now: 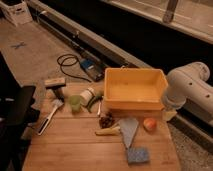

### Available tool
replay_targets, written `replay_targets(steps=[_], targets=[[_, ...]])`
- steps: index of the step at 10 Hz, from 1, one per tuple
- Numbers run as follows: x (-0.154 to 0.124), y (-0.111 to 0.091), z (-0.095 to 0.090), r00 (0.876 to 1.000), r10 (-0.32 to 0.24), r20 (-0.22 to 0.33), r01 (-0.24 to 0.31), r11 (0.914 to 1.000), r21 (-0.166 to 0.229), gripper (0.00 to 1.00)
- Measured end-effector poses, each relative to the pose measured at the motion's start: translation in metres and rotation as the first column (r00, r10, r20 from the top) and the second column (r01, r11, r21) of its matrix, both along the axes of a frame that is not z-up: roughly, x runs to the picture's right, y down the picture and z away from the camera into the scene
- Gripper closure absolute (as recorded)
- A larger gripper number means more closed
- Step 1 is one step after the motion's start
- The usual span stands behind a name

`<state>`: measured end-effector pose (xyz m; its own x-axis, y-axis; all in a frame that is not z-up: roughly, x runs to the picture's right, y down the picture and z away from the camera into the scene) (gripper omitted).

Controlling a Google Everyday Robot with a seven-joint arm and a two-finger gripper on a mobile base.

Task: Place grapes in table surface

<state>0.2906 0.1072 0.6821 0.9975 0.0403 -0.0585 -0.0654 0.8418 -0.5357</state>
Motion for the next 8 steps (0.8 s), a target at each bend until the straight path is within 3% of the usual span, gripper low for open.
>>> replay_targets(steps=[2,4,6,7,8], targets=[[0.001,0.0,0.0,1.0,0.001,0.0,-0.001,1.0,0.0,0.35],[0.007,-0.008,-0.007,1.0,-0.012,-0.011,0.012,0.9992,0.038,0.35],[-0.003,-0.033,-0.023,0.996,-0.095,0.001,0.094,0.9922,0.082,0.35],[-0.011,-0.04,-0.029,0.991,-0.133,0.016,0.131,0.9877,0.086,0.35],[-0.031,-0.046,-0.033,0.98,-0.193,0.048,0.188,0.9781,0.089,0.35]])
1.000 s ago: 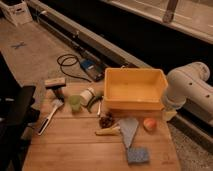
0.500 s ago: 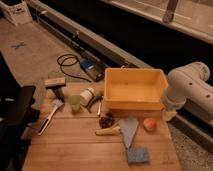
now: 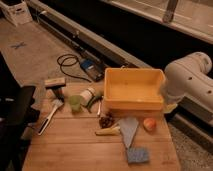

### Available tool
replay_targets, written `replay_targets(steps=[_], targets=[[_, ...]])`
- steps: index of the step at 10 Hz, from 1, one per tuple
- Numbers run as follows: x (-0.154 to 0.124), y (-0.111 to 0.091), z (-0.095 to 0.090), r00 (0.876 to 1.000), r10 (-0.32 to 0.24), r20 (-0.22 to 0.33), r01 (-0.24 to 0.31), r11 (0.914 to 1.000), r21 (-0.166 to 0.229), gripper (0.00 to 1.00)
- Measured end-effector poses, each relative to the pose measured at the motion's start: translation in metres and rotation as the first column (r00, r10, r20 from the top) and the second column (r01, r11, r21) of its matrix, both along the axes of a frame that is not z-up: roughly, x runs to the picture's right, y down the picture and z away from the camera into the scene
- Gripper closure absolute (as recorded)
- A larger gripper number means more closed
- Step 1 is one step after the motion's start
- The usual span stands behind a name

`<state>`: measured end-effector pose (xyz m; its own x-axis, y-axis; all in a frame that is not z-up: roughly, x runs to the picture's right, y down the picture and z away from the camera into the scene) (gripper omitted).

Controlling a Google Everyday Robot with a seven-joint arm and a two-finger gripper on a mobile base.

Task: Place grapes in table surface

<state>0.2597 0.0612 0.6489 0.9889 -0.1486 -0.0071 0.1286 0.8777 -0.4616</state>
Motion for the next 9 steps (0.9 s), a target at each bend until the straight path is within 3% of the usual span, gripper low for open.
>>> replay_targets(steps=[2,3,6,9], targets=[[-0.044,-0.001,0.005,0.993,-0.095,0.063,0.096,0.9954,-0.006,0.35],[-0.076,0.001,0.011,0.983,-0.147,0.11,0.149,0.9888,-0.007,0.35],[-0.14,0.015,0.023,0.951,-0.223,0.216,0.23,0.9732,-0.008,0.35],[-0.138,0.016,0.023,0.952,-0.223,0.212,0.23,0.973,-0.011,0.35]])
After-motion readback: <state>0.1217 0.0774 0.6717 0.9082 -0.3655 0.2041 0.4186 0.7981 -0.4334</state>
